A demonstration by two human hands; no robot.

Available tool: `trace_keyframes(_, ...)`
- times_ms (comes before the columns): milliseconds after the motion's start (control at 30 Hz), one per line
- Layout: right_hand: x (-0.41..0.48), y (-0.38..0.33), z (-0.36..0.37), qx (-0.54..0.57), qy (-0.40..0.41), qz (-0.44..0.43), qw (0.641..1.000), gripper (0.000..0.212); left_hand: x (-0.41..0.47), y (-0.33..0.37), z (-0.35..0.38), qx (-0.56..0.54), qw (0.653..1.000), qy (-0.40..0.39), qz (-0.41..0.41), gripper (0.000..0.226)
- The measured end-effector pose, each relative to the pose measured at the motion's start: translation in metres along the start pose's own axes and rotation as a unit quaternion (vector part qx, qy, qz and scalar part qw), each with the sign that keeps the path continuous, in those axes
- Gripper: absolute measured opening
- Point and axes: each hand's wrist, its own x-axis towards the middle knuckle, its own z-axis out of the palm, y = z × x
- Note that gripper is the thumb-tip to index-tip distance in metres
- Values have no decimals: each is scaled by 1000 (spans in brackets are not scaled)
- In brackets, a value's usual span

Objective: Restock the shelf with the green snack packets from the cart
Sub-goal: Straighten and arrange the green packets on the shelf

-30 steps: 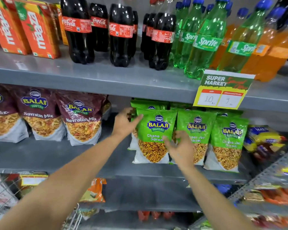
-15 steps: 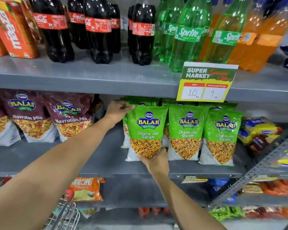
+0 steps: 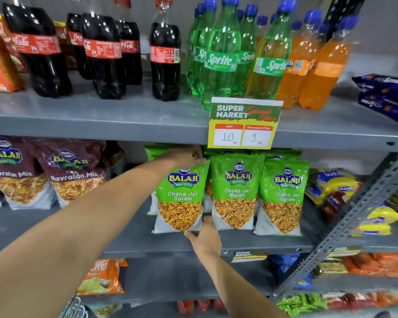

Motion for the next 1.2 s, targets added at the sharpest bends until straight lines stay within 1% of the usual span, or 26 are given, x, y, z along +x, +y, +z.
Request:
trace_keyframes(100, 3, 3, 1, -19, -3, -14, 1000, 41, 4, 3, 1, -93, 995, -20, -31, 21)
trace_keyframes(133, 5, 4, 1, -22, -4, -16, 1000, 39, 5, 3, 1, -118, 992, -7, -44, 24)
trace_keyframes(167, 6, 6, -1, -21, -3, -20, 1000, 39, 3, 4, 3, -126, 990, 20, -60, 31)
trace_keyframes(200, 7, 6, -1, -17, 0, -25, 1000, 40, 1, 3, 4, -99, 991, 60, -69, 37)
trace_keyframes(267, 8, 7, -3, -6, -6, -43, 999, 42, -3, 1, 10, 14, 989, 137, -55, 38)
trace_keyframes(333, 10, 10, -7, 12, -28, -61, 998, 42, -8, 0, 17, 92, 979, 176, -40, 37)
trace_keyframes(400, 13, 16, -18, 28, -51, -76, 995, 34, -16, 1, 24, 151, 963, 221, -34, 43)
trace_keyframes(433, 15, 20, -27, 22, -53, -84, 995, 29, -21, 3, 29, 158, 953, 258, -20, 45)
trace_keyframes(500, 21, 30, -44, 12, -30, -95, 995, 26, -38, 4, 45, 107, 937, 332, 28, 43)
trace_keyframes(567, 27, 42, -67, 53, 12, -82, 995, 21, -57, 11, 73, 24, 930, 362, 63, 36)
trace_keyframes(633, 35, 54, -94, 89, 71, -78, 990, 16, -76, 27, 112, -57, 933, 350, 63, 27)
trace_keyframes(667, 42, 59, -110, 92, 107, -84, 986, 18, -84, 34, 134, -79, 937, 333, 66, 23)
trace_keyframes(700, 49, 62, -128, 87, 139, -95, 982, 19, -90, 42, 155, -86, 948, 297, 75, 22)
trace_keyframes(767, 69, 64, -167, 74, 185, -132, 971, 14, -96, 58, 192, -69, 975, 182, 107, 30)
trace_keyframes(800, 82, 63, -189, 59, 198, -150, 967, 11, -94, 67, 207, -49, 982, 128, 128, 36)
trace_keyframes(833, 96, 62, -211, 28, 209, -163, 964, 9, -90, 76, 220, -23, 984, 87, 155, 42)
trace_keyframes(900, 122, 60, -249, -65, 221, -182, 956, 15, -77, 98, 238, 41, 972, 37, 228, 47)
trace_keyframes(967, 146, 62, -279, -144, 194, -196, 950, 25, -60, 126, 253, 120, 943, 15, 310, 46)
trace_keyframes(1033, 160, 61, -294, -209, 129, -197, 949, 33, -44, 148, 263, 192, 912, 6, 362, 46)
trace_keyframes(1100, 169, 61, -303, -247, 75, -193, 947, 34, -28, 167, 271, 227, 905, 10, 359, 49)
trace_keyframes(1200, 176, 55, -306, -242, 50, -201, 948, 27, -13, 174, 275, 260, 900, 1, 349, 53)
